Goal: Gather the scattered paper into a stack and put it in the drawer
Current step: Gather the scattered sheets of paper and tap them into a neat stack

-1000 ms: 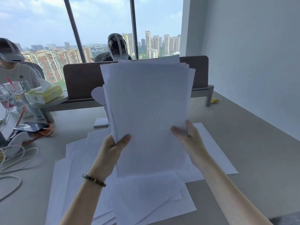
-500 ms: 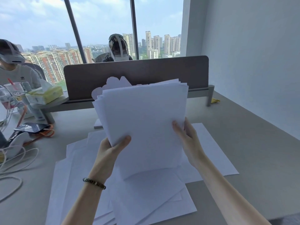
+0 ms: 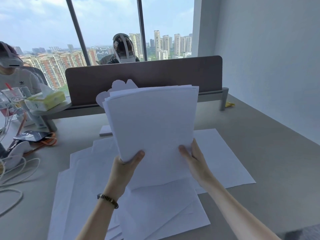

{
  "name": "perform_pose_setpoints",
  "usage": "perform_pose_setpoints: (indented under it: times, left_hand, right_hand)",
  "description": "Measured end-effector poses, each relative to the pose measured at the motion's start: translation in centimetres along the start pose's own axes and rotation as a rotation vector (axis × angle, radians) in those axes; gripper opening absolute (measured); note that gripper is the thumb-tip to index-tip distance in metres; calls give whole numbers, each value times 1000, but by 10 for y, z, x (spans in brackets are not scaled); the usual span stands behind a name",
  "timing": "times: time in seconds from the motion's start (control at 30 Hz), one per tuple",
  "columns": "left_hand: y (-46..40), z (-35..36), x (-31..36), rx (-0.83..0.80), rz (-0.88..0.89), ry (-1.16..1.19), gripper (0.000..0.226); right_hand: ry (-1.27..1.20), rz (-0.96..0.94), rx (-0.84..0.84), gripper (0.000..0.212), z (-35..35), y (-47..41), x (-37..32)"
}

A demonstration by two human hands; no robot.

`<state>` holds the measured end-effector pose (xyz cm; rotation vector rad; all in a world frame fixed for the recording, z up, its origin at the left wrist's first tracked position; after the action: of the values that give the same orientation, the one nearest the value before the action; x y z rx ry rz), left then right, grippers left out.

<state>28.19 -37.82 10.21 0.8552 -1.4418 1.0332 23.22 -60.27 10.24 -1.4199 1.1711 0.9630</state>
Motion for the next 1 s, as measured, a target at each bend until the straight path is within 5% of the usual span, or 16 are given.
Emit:
perform_pose_setpoints:
  times: [0.17,0.27,0.37,0.57,1.0]
  left_hand:
    - [-11,-16,8,28,-44,-160,16]
    - [-8,-30,0,21,-141,48,14]
    - [0,-45,-16,-13,-309,196,17]
    - [17,-64,-50,26,-467,270,13]
    - [4,-52,-62,1,-467,220,16]
  right_hand:
    - [99,131,-49,22,-1,-11,0]
    - [217,208,-43,45,-3,-12,-4]
    - [602,339,51,50,-15,-9,5]
    - [1091,559,-132,68,-3,-11,41]
    - [500,592,-131,63,-3,-24,54]
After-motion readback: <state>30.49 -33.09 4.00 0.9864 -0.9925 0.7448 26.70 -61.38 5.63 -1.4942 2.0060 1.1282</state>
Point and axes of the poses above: each hand's wrist, its own y-axis away from the middle knuckle, its own z-axis out of the palm, x = y × z, the point moved 6 cm from there along -y, towards the middle knuckle, and after that the axes turned 15 degrees about -x, right-handed, at the moved point
